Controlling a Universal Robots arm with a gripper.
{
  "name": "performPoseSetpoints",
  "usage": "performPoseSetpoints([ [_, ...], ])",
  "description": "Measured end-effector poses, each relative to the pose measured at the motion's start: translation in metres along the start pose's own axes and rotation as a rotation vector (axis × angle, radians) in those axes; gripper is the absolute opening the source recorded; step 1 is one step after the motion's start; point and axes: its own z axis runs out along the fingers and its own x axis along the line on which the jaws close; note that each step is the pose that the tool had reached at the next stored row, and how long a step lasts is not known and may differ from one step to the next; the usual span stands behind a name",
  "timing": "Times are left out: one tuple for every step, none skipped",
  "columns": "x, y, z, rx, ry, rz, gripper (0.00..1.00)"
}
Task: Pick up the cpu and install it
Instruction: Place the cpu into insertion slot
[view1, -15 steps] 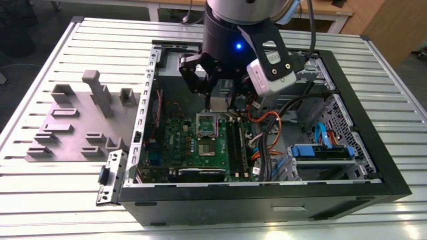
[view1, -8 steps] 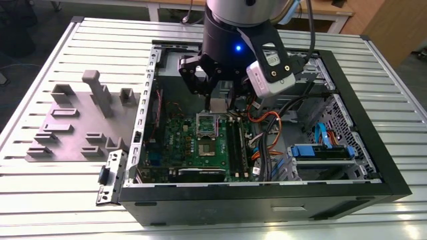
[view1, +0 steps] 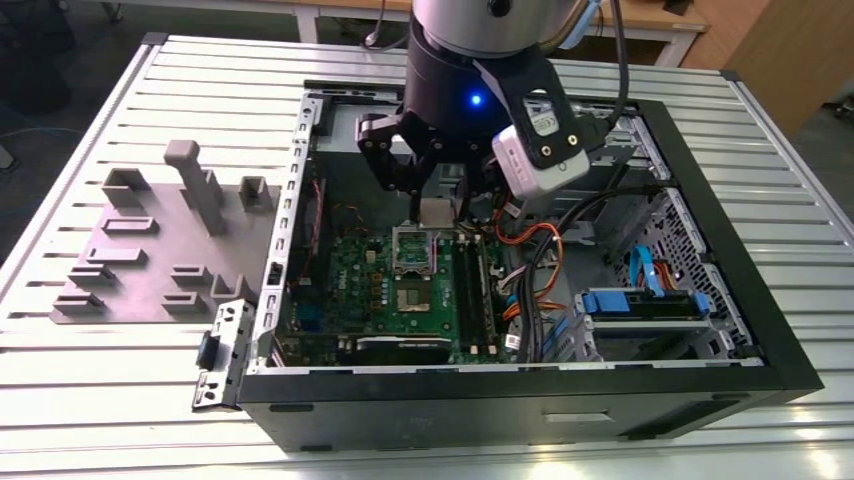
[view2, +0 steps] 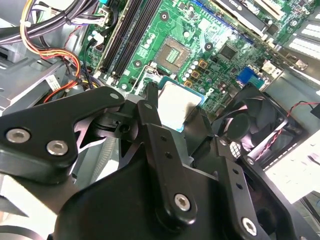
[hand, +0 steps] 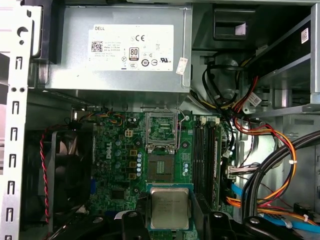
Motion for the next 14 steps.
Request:
performPoseSetpoints([
  [0.0,0.0,0.0003,0.0,0.0,0.0,0.45],
  [0.0,0.0,0.0004,0.0001,0.0,0.0,0.45],
  [0.0,0.0,0.0006,0.0,0.0,0.0,0.45],
  [0.0,0.0,0.0009,-0.0001,0.0,0.0,0.45],
  [0.0,0.0,0.0013,-0.0001,0.0,0.0,0.45],
  [0.0,-0.0001,0.0016,-0.0001,0.0,0.0,0.45],
  [0.0,-0.0001,0.0019,0.0,0.0,0.0,0.45],
  [0.0,-0.0001,0.0024,-0.0001,0.0,0.0,0.45],
  [-0.0001,-0.0001,0.0029,0.0,0.0,0.0,0.45],
  [-0.0001,-0.0001,0.0033,0.0,0.0,0.0,0.45],
  [-0.0001,-0.0002,0.0039,0.0,0.0,0.0,0.45],
  [-0.0001,-0.0002,0.0044,0.0,0.0,0.0,0.45],
  [-0.0001,-0.0002,0.0049,0.0,0.0,0.0,0.45],
  [-0.0001,-0.0002,0.0054,0.0,0.0,0.0,0.45],
])
